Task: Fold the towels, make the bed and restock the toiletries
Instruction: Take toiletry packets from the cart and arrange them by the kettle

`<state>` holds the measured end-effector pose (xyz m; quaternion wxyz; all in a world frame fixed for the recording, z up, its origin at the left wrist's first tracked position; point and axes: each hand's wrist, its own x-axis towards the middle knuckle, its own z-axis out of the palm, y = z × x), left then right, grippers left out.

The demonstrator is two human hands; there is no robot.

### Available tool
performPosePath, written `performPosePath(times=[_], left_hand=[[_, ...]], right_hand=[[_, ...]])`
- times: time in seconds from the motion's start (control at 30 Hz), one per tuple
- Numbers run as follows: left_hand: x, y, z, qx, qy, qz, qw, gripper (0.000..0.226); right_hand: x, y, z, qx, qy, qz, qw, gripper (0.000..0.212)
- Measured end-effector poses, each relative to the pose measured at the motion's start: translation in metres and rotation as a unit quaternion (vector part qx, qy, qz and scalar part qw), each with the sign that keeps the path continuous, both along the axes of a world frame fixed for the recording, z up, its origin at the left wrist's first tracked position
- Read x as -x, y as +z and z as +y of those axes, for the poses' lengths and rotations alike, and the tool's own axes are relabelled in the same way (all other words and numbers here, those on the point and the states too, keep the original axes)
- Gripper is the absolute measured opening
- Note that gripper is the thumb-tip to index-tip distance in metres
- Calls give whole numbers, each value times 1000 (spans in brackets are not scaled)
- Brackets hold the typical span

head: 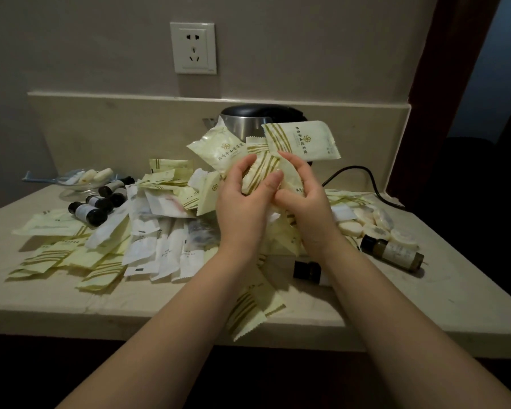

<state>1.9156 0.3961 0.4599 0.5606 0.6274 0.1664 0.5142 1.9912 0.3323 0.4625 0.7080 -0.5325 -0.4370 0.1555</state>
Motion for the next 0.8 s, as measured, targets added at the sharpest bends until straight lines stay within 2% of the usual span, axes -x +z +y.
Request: performPosePath(times=[0.17, 0.3, 0.47, 0.6, 0.7, 0.8], left_hand=[[-17, 7, -6, -4, 27, 10, 1000, 65], [-27, 6, -5, 15, 68, -9, 997, 47], [-24, 3, -2, 47, 73, -42, 995, 41], [-17, 4, 0, 40, 76, -49, 995, 42], [-11, 1, 0, 14, 72, -42, 996, 41], [-4, -4, 3, -11, 78, -30, 996, 42]], right_hand=[[-19, -3, 4, 12, 6, -60, 998, 60], [-32, -5, 5, 58, 22, -126, 990, 76], [-37, 1, 0, 78, 88, -114, 986, 80], [-41, 10, -4, 119, 35, -81, 989, 69], [-46, 12, -14, 163, -11, -38, 986, 48], [-50, 5, -37, 187, -79, -80, 976, 26]])
